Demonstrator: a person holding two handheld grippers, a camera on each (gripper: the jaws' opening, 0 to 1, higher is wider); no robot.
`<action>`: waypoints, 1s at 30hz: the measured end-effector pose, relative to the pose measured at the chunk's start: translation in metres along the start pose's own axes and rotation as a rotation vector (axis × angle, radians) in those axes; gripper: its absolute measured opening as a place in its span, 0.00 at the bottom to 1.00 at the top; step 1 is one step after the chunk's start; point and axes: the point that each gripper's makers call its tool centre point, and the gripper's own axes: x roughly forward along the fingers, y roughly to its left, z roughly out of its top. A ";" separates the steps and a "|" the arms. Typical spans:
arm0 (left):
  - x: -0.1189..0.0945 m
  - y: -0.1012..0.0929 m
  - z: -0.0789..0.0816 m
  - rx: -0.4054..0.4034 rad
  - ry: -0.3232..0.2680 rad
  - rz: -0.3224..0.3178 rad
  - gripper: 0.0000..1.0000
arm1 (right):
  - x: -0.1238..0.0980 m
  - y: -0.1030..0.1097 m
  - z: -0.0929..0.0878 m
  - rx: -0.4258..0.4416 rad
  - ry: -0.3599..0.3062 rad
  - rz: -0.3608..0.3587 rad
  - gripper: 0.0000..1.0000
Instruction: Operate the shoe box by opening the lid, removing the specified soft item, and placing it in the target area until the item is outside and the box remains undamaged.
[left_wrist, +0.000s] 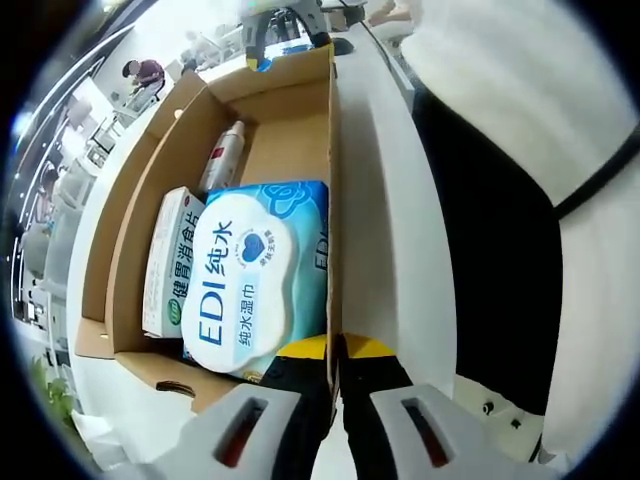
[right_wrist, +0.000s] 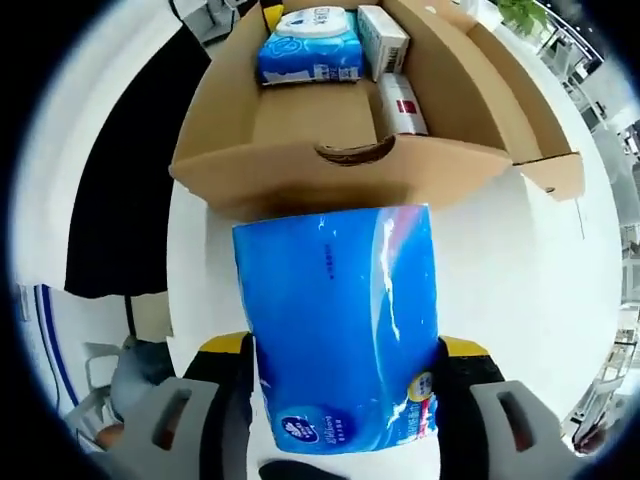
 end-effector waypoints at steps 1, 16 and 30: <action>0.000 0.000 0.000 0.000 0.000 -0.001 0.02 | 0.000 -0.001 0.001 0.008 -0.010 -0.015 0.79; 0.000 0.001 0.000 0.002 -0.005 0.007 0.02 | -0.063 -0.003 0.008 0.332 -0.279 -0.289 0.84; 0.000 0.001 -0.001 -0.002 -0.011 0.013 0.03 | -0.138 0.007 -0.021 0.906 -0.598 -0.535 0.99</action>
